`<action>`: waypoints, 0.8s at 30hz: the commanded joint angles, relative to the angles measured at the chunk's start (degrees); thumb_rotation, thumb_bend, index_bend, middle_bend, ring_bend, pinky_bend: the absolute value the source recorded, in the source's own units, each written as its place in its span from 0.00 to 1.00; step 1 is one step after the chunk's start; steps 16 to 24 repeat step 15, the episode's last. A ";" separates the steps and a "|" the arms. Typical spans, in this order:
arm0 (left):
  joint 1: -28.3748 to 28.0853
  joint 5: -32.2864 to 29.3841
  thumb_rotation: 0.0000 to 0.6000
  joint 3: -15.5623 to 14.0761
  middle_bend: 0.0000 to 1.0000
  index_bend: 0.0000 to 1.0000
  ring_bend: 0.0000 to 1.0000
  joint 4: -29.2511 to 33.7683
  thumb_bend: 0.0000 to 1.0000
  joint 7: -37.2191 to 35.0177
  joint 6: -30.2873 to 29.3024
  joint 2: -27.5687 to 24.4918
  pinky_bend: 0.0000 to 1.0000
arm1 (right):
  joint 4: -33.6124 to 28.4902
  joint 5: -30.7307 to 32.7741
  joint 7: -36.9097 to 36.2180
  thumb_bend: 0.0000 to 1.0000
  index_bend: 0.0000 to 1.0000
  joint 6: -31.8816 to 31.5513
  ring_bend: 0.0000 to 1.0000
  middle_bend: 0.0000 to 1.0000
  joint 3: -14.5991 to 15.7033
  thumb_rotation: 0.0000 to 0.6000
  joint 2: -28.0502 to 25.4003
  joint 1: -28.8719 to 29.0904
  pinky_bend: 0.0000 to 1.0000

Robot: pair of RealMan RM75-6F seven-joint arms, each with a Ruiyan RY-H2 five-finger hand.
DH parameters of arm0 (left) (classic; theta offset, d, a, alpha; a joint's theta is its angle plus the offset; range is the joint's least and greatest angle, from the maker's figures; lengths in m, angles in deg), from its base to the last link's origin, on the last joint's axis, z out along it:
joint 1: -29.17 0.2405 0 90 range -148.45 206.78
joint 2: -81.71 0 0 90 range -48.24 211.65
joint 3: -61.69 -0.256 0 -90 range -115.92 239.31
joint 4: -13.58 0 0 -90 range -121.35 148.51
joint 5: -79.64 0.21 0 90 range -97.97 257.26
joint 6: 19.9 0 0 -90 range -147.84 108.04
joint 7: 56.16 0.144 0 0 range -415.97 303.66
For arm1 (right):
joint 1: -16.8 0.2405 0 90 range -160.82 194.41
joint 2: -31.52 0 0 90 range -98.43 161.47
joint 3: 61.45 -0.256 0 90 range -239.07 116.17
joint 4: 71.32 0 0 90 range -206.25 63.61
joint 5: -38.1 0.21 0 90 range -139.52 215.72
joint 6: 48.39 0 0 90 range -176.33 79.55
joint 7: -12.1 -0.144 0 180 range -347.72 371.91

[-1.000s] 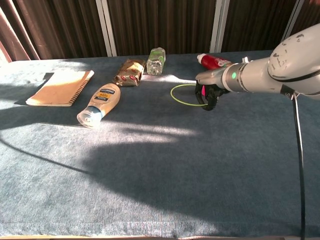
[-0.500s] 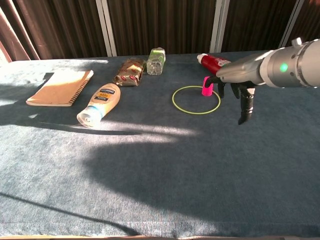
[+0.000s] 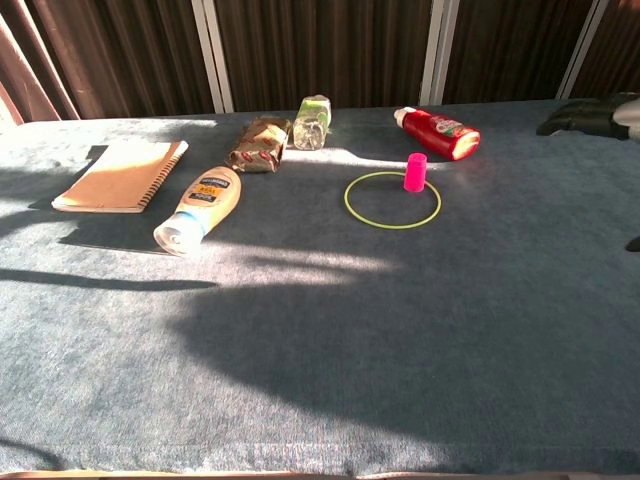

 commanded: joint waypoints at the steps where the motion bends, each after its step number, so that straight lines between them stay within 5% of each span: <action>1: 0.00 -0.30 1.00 0.08 0.12 0.20 0.02 0.08 0.52 0.40 0.14 0.11 0.23 | 8.16 -10.39 -12.33 0.02 0.00 -6.27 0.01 0.04 4.85 1.00 -0.61 -11.71 0.13; 9: 0.16 -0.36 1.00 0.04 0.12 0.21 0.02 0.44 0.52 0.59 -0.04 0.04 0.23 | 17.53 -15.42 -14.89 0.02 0.00 -10.15 0.00 0.00 0.43 1.00 2.89 -20.14 0.12; 15: 0.22 -0.26 1.00 -0.07 0.12 0.21 0.02 0.52 0.53 0.52 -0.03 -0.07 0.23 | 20.02 -15.96 -17.92 0.02 0.00 -6.77 0.00 0.00 -2.73 1.00 3.47 -22.44 0.12; 24: 0.22 -0.26 1.00 -0.07 0.12 0.21 0.02 0.52 0.53 0.52 -0.03 -0.07 0.23 | 20.02 -15.96 -17.92 0.02 0.00 -6.77 0.00 0.00 -2.73 1.00 3.47 -22.44 0.12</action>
